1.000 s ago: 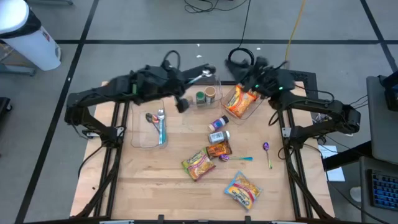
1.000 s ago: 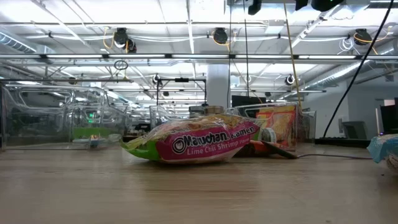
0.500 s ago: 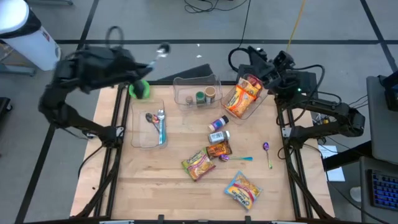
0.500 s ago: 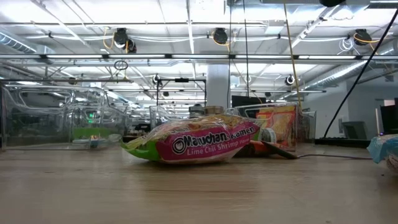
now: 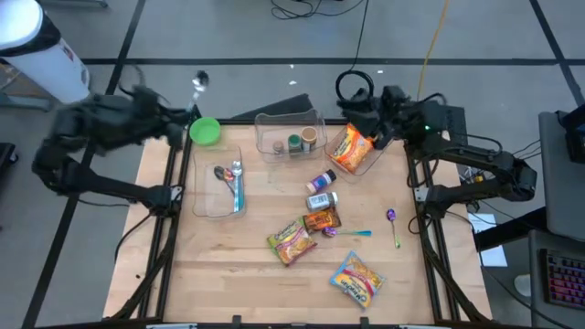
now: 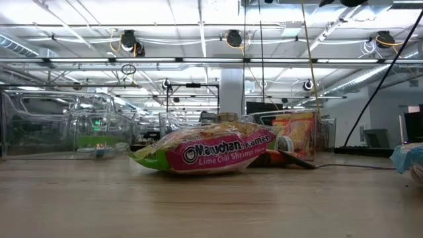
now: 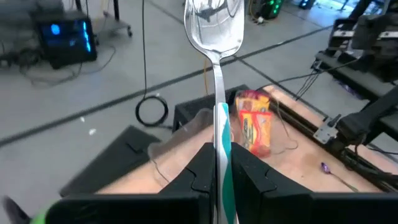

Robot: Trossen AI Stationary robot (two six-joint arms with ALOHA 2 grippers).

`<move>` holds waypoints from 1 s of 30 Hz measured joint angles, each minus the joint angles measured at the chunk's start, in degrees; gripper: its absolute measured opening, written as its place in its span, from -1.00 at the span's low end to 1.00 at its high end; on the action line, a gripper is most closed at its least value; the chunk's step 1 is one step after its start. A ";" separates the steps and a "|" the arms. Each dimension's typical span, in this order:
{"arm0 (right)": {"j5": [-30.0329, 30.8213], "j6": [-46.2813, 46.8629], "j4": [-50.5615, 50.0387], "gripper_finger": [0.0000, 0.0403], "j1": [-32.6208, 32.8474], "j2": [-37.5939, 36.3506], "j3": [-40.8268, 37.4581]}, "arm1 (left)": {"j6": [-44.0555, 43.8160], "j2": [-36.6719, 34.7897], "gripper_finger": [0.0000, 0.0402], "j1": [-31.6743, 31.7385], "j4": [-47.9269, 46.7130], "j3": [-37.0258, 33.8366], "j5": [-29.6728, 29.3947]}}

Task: Pick & Place Food Item
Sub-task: Put the white patterned spoon into the left transparent bin

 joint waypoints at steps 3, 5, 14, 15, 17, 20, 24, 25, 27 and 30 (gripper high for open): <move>-4.36 -1.03 -6.42 -0.13 -0.06 -0.24 0.02 | -3.72 -2.24 -0.86 -1.30 7.84 -11.12 -0.74; -6.88 -1.63 -10.96 -0.14 -0.04 -0.21 0.02 | -6.69 -2.87 -0.86 -1.91 12.34 -17.50 -0.84; -9.82 -8.54 -33.00 -0.15 0.47 -0.20 -0.47 | -32.21 -2.88 -0.86 -4.43 15.65 -36.68 -0.80; -9.83 -9.22 -33.35 -0.15 0.76 -0.26 -1.14 | -35.15 -2.88 -0.86 -5.10 15.65 -38.18 -0.72; -9.87 -9.67 -33.06 -0.15 1.26 -0.28 -3.12 | -40.19 -2.94 -0.86 -6.40 15.67 -40.63 -0.82; -9.75 -8.69 -32.41 -0.15 1.90 -0.39 -6.76 | -46.17 -2.92 -0.86 -8.12 15.65 -43.62 -0.86; -9.84 -5.06 -27.34 -0.15 2.33 -0.58 -12.56 | -51.08 -2.81 -0.86 -9.47 15.57 -46.12 -0.95; -9.88 -4.24 -25.79 -0.15 2.34 -0.84 -14.14 | -51.89 -2.41 -0.86 -9.59 15.02 -46.51 -0.99; -9.94 -3.66 -21.57 -0.15 2.34 -1.42 -17.19 | -54.07 -1.44 -0.86 -9.61 12.53 -46.98 -0.95; -9.87 -2.16 -15.98 -0.15 2.29 -2.80 -21.54 | -58.45 1.01 -0.86 -9.61 9.41 -47.08 -0.88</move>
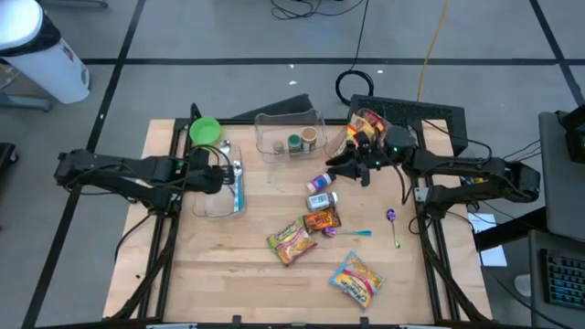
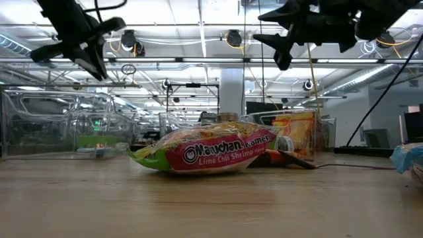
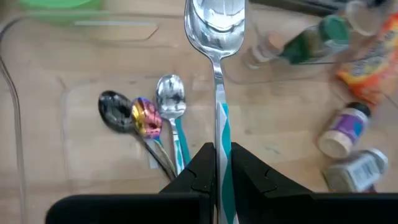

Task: Pick & Place Food Item
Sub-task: Put the white patterned spoon into the left transparent bin

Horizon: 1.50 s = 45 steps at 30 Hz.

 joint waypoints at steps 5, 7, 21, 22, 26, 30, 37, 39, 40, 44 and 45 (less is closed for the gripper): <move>0.29 0.86 5.77 -0.15 -0.01 -2.10 -5.21 | -2.23 5.01 -0.86 0.00 0.26 0.00 2.14; 0.78 0.86 5.68 -0.15 -0.09 -2.58 -6.20 | -2.50 7.39 -0.86 0.00 0.24 0.00 3.99; 1.79 0.84 5.73 -0.15 -0.11 -3.44 -7.44 | -5.27 17.14 -0.86 1.62 0.53 0.00 6.99; 1.79 0.84 5.72 -0.15 -0.11 -3.44 -7.44 | -5.07 17.31 -0.86 1.77 0.74 0.00 6.99; 1.75 0.85 5.70 -0.15 -0.11 -3.44 -7.44 | -4.43 17.32 -0.86 1.77 1.36 -0.91 6.94; 1.62 0.86 5.70 -0.15 -0.09 -3.44 -7.44 | -4.93 17.34 -0.86 1.77 5.11 -3.77 9.24; 1.59 1.93 5.69 -0.15 0.00 -3.44 -7.44 | -7.03 17.34 -0.86 1.77 8.06 -6.27 10.75; 1.59 1.77 5.68 -0.15 0.00 -3.44 -7.44 | -7.01 17.34 -0.86 1.77 8.08 -6.27 10.75; 1.59 1.44 5.68 -0.15 0.00 -3.42 -7.44 | -7.05 17.34 -0.86 1.77 8.08 -6.27 10.77; 1.73 0.78 5.68 -0.15 -0.02 -3.42 -7.44 | -7.03 17.34 -0.86 1.77 8.72 -6.27 10.72; 1.74 0.76 5.68 -0.15 -0.10 -3.42 -7.44 | -7.05 17.34 -0.86 1.77 8.78 -6.27 10.48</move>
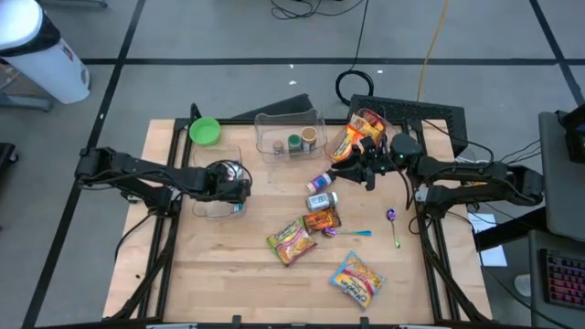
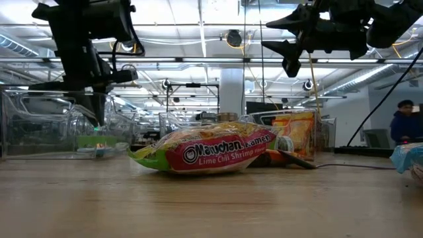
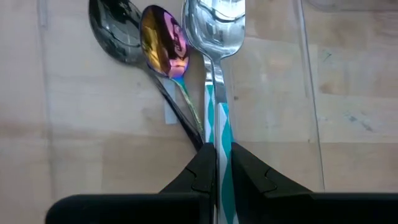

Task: Pick & Place Food Item
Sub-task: Put the white patterned spoon into the left transparent bin

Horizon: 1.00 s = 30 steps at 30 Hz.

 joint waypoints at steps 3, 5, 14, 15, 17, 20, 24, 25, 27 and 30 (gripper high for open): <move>0.05 -0.05 0.00 -0.15 -0.01 0.00 0.00 | 0.03 0.00 -0.86 0.00 0.30 -0.31 -0.88; 0.05 -0.07 0.00 -0.15 -0.01 0.00 0.00 | -0.38 0.00 -0.86 0.00 2.19 -1.48 -0.88; 0.08 1.16 -0.02 -0.15 -0.01 0.00 0.00 | -1.41 0.00 -0.86 0.00 7.90 -4.70 -0.41; 0.08 1.17 -0.02 -0.15 -0.01 0.00 0.00 | -1.42 0.00 -0.86 0.00 7.91 -4.84 -0.40; 0.10 1.17 -0.02 -0.15 -0.01 0.00 0.00 | -1.40 0.00 -0.86 0.03 8.07 -5.16 -0.04; 0.80 1.17 -0.03 -0.15 -0.01 0.00 0.00 | -1.40 0.00 -0.86 0.24 8.75 -5.78 0.59; 2.99 1.08 -0.45 -0.15 -0.01 0.00 0.00 | -1.32 0.00 -0.86 1.62 9.69 -6.39 1.43; 3.10 1.06 -0.46 -0.15 -0.01 0.00 0.00 | -1.02 0.00 -0.86 2.12 10.41 -6.59 1.54; 3.09 1.02 -0.47 -0.15 -0.01 0.00 0.00 | 0.19 0.00 -0.86 2.98 11.99 -6.92 1.62; 3.09 1.00 -0.48 -0.15 -0.01 0.00 0.00 | 1.64 0.00 -0.86 4.23 13.33 -6.93 1.65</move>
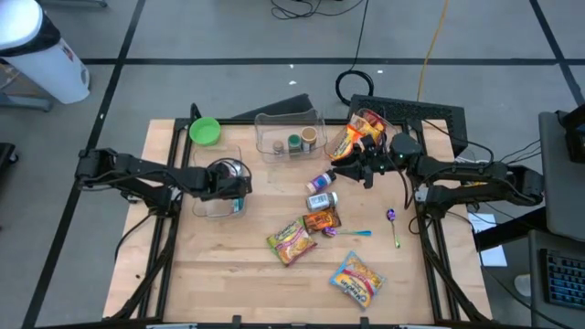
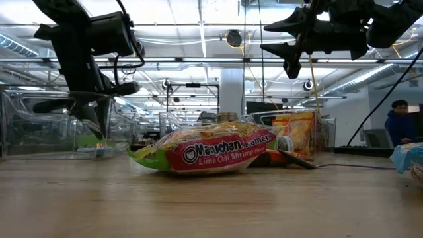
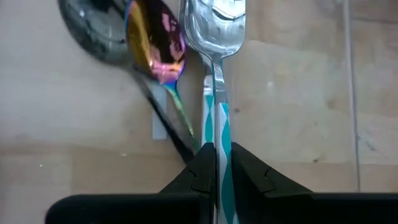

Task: Pick & Place Food Item
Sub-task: Put the white patterned spoon into the left transparent bin

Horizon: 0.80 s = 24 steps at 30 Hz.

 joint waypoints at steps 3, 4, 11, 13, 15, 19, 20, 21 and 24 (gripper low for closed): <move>-0.01 0.00 0.00 -0.15 0.00 0.00 0.02 | 1.82 0.00 -0.85 1.00 0.87 0.00 0.11; 0.00 0.00 0.00 -0.15 0.00 0.00 0.01 | 2.16 0.00 -0.85 1.27 0.97 0.00 0.18; -0.02 0.13 0.00 -0.15 0.00 0.00 0.02 | 3.65 0.00 -0.85 2.16 0.93 0.00 1.86; -0.02 0.04 0.00 -0.15 0.00 0.00 0.02 | 3.66 0.00 -0.84 2.16 0.94 0.00 1.88; -0.02 0.02 0.00 -0.15 0.00 0.00 0.02 | 3.67 0.00 -0.84 2.16 0.93 0.00 1.88; -0.02 0.00 -0.02 -0.15 0.00 0.00 0.02 | 3.65 0.00 -0.84 2.16 0.90 0.00 1.65; -0.02 0.00 -0.01 -0.15 0.00 0.00 0.02 | 3.62 0.00 -0.84 2.16 0.90 0.00 1.54; -0.02 0.00 -0.02 -0.15 0.00 0.00 0.02 | 3.59 0.00 -0.84 2.16 0.90 0.00 1.50; -0.02 0.00 -0.02 -0.15 0.00 0.00 0.04 | 3.58 0.00 -0.83 2.16 0.90 0.00 1.43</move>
